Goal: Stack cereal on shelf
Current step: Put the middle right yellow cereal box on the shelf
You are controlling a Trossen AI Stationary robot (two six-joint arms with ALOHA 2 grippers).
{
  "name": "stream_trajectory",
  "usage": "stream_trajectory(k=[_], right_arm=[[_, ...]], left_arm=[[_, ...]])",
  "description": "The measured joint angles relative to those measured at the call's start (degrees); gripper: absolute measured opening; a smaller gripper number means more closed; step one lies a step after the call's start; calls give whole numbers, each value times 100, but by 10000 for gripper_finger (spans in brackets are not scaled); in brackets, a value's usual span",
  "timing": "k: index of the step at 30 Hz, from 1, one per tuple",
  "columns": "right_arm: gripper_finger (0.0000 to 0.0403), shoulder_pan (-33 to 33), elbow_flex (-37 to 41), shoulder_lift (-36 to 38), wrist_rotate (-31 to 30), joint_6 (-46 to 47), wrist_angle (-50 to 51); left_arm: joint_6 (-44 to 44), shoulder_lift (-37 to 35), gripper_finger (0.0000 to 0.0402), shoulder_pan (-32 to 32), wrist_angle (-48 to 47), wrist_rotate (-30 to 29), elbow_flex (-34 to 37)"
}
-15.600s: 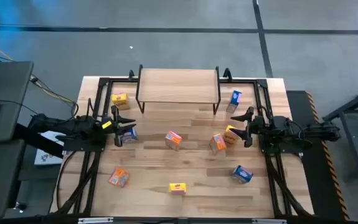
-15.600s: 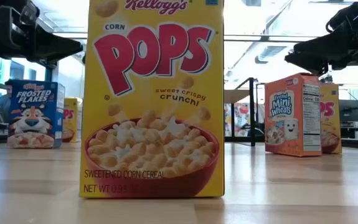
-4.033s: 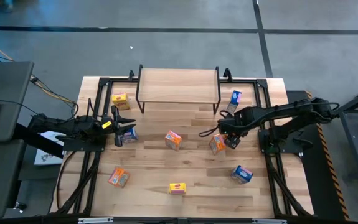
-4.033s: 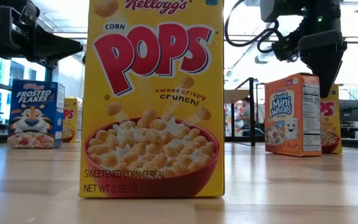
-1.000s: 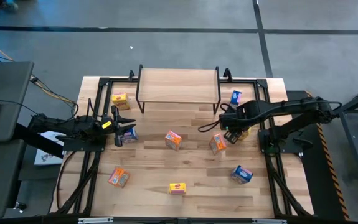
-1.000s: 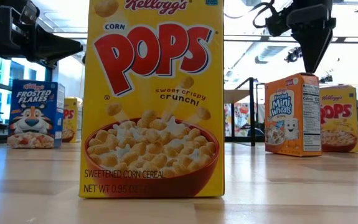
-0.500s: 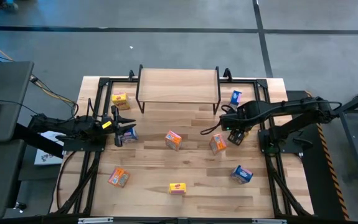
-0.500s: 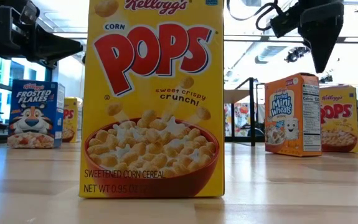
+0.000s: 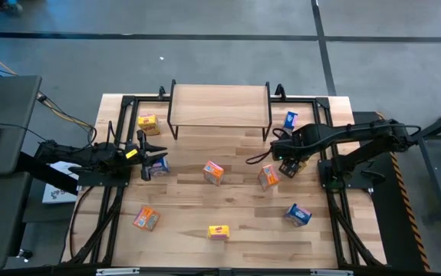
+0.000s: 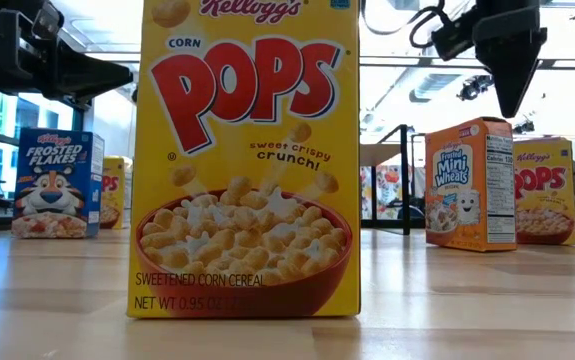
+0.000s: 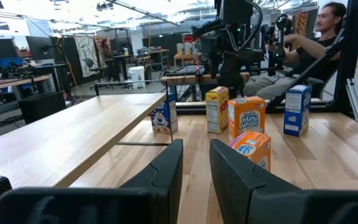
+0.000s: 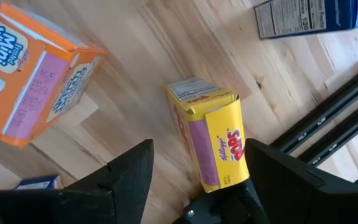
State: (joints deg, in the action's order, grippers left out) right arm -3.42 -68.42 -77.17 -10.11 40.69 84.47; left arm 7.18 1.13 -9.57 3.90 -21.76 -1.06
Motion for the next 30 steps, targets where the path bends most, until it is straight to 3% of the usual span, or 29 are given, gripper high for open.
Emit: stream_trajectory(k=[8,25,30], right_arm=[[245,-2,2,0,-255,-66,484],[246,-1,4,15,-319,-501,384],[246,4,9,508,-351,-610,535]], left_arm=[[-2,-1,72,0,0,0,0],[-4,-1,72,0,2,1,-1],[0,0,72,-2,2,0,-2]])
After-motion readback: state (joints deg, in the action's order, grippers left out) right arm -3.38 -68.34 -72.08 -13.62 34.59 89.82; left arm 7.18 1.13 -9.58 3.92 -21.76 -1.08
